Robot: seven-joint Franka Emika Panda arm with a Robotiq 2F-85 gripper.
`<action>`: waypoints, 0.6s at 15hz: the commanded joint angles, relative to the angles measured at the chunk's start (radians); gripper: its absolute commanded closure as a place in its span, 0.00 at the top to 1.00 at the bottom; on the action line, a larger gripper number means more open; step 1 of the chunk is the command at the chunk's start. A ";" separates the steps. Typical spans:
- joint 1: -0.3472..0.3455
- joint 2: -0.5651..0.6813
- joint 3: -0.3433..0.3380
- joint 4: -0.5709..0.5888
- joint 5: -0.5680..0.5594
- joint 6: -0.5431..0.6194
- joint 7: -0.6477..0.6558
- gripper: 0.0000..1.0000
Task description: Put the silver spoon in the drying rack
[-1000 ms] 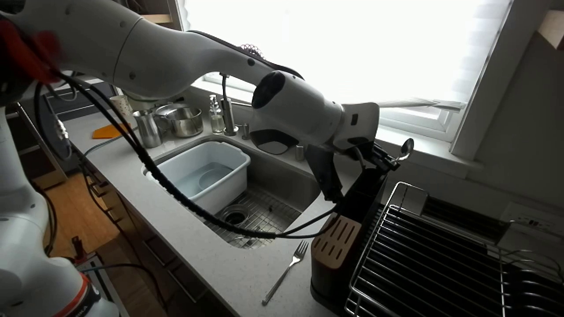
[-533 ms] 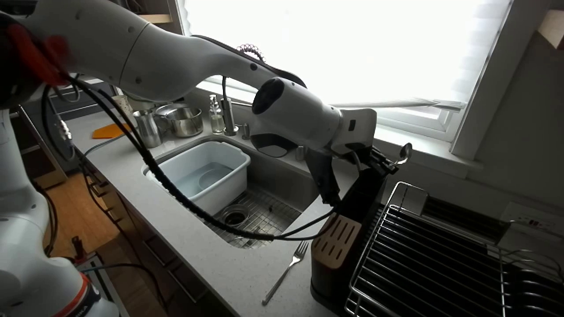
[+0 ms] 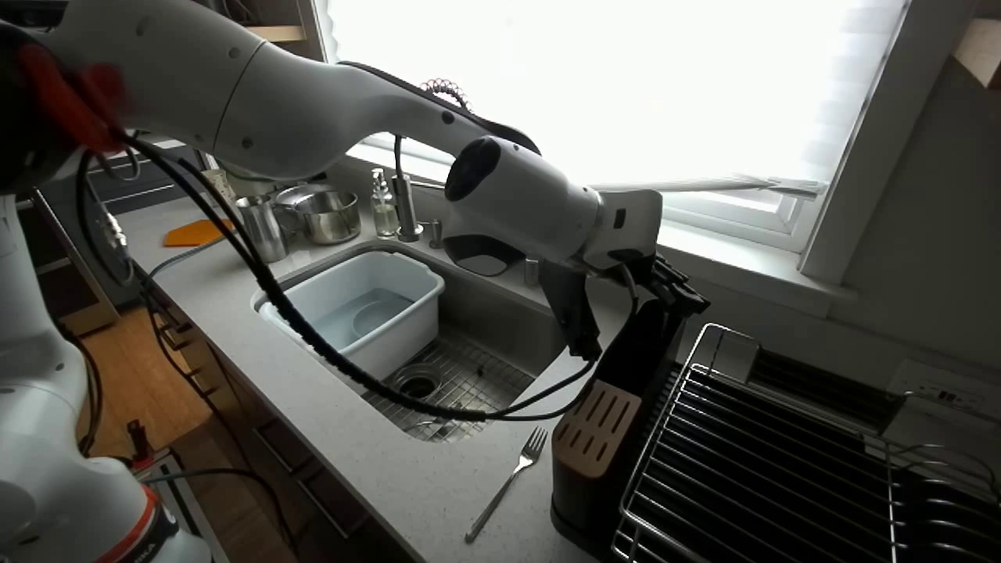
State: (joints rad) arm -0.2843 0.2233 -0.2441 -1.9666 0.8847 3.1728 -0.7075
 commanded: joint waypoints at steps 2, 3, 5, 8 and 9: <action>-0.006 -0.058 -0.004 -0.034 0.006 -0.018 -0.005 0.93; -0.002 -0.071 -0.014 -0.038 -0.002 -0.023 0.004 1.00; 0.003 -0.097 -0.031 -0.048 -0.017 -0.038 0.014 1.00; 0.018 -0.145 -0.079 -0.083 -0.080 -0.086 0.056 1.00; 0.021 -0.164 -0.096 -0.096 -0.114 -0.117 0.079 1.00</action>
State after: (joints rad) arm -0.2818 0.1342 -0.2858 -1.9883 0.8597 3.1336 -0.6967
